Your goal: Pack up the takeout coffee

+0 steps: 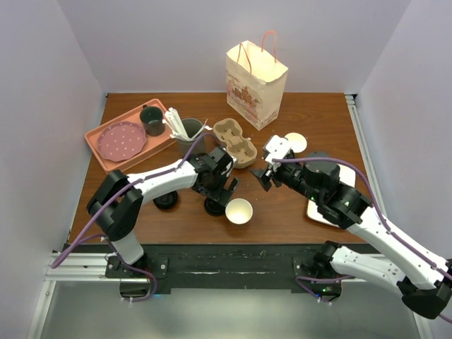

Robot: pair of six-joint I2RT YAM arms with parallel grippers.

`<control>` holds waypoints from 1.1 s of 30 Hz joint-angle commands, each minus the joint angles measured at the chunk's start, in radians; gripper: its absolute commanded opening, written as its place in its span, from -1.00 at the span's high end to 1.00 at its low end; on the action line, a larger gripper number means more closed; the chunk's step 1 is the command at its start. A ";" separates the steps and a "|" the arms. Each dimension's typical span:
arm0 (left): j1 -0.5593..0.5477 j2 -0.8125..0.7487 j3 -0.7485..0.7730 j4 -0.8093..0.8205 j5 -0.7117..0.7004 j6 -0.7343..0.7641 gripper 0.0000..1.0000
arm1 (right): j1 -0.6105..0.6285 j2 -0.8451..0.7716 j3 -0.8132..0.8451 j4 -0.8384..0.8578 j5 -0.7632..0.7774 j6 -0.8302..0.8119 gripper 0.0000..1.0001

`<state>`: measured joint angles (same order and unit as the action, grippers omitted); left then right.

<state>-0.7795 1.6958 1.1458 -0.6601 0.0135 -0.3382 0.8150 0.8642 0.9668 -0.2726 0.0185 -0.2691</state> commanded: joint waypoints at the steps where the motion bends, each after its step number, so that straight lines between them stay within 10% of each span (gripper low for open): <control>1: -0.014 0.010 0.012 0.037 -0.061 0.024 -0.85 | 0.001 -0.019 0.053 -0.028 0.032 0.021 -0.43; 18: 0.032 0.001 0.014 0.007 -0.101 0.091 0.20 | 0.000 -0.021 0.066 -0.050 0.034 0.044 -0.42; 33: 0.052 0.038 0.003 0.045 -0.035 0.100 0.45 | 0.000 -0.014 0.078 -0.060 0.040 0.038 -0.42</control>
<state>-0.7288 1.7256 1.1481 -0.6506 -0.0448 -0.2638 0.8154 0.8612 0.9913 -0.3397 0.0364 -0.2356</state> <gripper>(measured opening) 0.304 0.710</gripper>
